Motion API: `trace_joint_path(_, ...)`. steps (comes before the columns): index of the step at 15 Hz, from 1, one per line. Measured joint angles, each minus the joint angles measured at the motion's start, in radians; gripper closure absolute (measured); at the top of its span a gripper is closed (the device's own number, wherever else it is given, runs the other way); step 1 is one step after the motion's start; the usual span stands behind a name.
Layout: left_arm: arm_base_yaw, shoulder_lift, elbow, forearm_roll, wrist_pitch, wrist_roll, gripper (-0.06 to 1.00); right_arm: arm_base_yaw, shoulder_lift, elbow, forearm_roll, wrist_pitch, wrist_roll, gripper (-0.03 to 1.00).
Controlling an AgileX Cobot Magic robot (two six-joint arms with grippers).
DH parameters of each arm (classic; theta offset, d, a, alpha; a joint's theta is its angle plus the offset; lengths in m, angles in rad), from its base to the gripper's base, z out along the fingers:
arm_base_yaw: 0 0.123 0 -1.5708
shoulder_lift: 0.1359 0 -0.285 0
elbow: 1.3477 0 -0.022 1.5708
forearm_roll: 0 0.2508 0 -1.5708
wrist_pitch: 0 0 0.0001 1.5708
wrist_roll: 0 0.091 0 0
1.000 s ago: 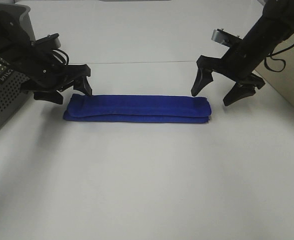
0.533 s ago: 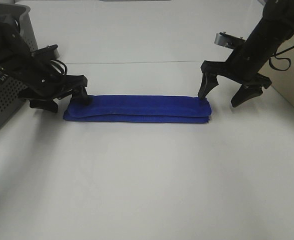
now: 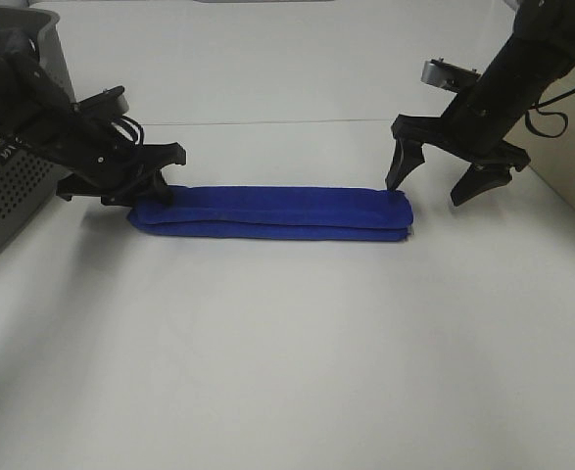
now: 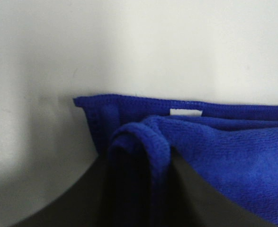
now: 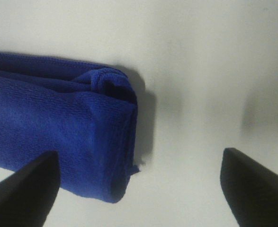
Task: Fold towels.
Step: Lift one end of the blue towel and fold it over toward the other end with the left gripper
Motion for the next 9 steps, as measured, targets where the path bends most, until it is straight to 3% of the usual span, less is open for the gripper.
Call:
trace_joint_path(2, 0.000, 0.000, 0.000, 0.003, -0.002, 0.000, 0.89, 0.000, 0.000, 0.000, 0.000, 0.000, 0.000, 0.11)
trace_joint_path(6, 0.013, -0.021, 0.000, 0.076, 0.023, -0.026, 0.90, 0.000, 0.000, 0.000, 0.000, 0.000, 0.000, 0.11)
trace_joint_path(9, 0.043, -0.103, 0.000, 0.255, 0.105, -0.168, 0.90, 0.000, 0.000, 0.000, 0.000, 0.001, 0.000, 0.11)
